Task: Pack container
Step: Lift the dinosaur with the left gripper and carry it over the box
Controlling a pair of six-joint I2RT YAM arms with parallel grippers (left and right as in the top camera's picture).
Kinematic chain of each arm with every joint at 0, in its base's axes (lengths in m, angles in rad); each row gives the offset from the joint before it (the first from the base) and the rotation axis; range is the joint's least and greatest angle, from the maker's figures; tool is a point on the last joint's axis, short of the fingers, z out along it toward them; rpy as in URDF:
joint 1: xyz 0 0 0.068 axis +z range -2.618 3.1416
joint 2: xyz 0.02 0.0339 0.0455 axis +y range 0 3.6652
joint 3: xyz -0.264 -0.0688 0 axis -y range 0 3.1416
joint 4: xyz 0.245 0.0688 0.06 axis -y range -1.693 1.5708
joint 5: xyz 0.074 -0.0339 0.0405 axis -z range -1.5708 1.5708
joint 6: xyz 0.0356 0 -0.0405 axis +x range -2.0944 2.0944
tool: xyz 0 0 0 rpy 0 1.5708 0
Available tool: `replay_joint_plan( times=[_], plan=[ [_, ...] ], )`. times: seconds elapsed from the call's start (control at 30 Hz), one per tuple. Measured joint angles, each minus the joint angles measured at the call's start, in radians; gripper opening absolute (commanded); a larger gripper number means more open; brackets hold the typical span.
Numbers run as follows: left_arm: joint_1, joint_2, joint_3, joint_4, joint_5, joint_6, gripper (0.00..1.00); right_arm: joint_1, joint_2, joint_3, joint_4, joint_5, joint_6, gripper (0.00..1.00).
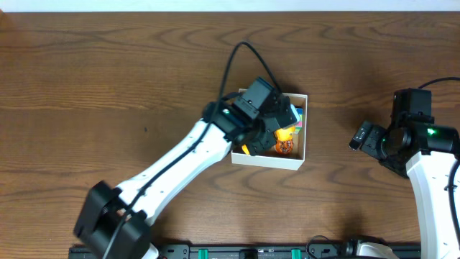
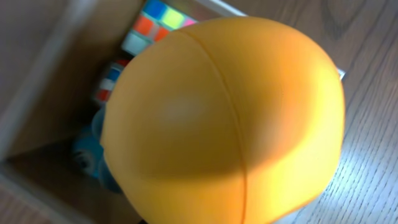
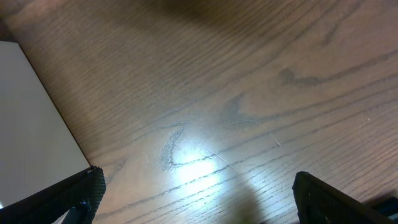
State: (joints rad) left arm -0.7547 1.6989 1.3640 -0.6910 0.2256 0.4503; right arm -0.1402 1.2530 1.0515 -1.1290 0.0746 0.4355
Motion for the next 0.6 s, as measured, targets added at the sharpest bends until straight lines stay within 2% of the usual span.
replay_joint_plan(
  times=[0.17,0.2,0.3,0.33,0.37,0.5,0.6],
  plan=[
    [-0.009,0.049,0.0,0.0,0.0,0.008,0.17,0.0,0.0,0.0,0.0,0.0,0.0,0.99],
    [-0.009,0.052,0.0,0.0,0.0,0.011,0.25,0.0,0.0,0.0,0.0,0.0,0.0,0.99],
    [-0.009,0.053,0.0,0.001,0.0,0.02,0.38,0.0,0.0,0.0,0.0,0.0,0.0,0.99],
    [-0.009,0.053,0.0,0.0,0.0,0.021,0.53,0.0,0.0,0.0,0.0,0.0,0.0,0.99],
    [-0.01,0.053,0.0,0.0,0.0,0.026,0.63,0.0,0.0,0.0,0.0,0.0,0.0,0.99],
    [-0.009,0.053,0.0,-0.008,0.0,0.023,0.75,0.0,0.0,0.0,0.0,0.0,0.0,0.99],
    [-0.01,0.053,0.0,-0.008,0.0,0.022,0.75,0.0,0.0,0.0,0.0,0.0,0.0,0.99]
  ],
)
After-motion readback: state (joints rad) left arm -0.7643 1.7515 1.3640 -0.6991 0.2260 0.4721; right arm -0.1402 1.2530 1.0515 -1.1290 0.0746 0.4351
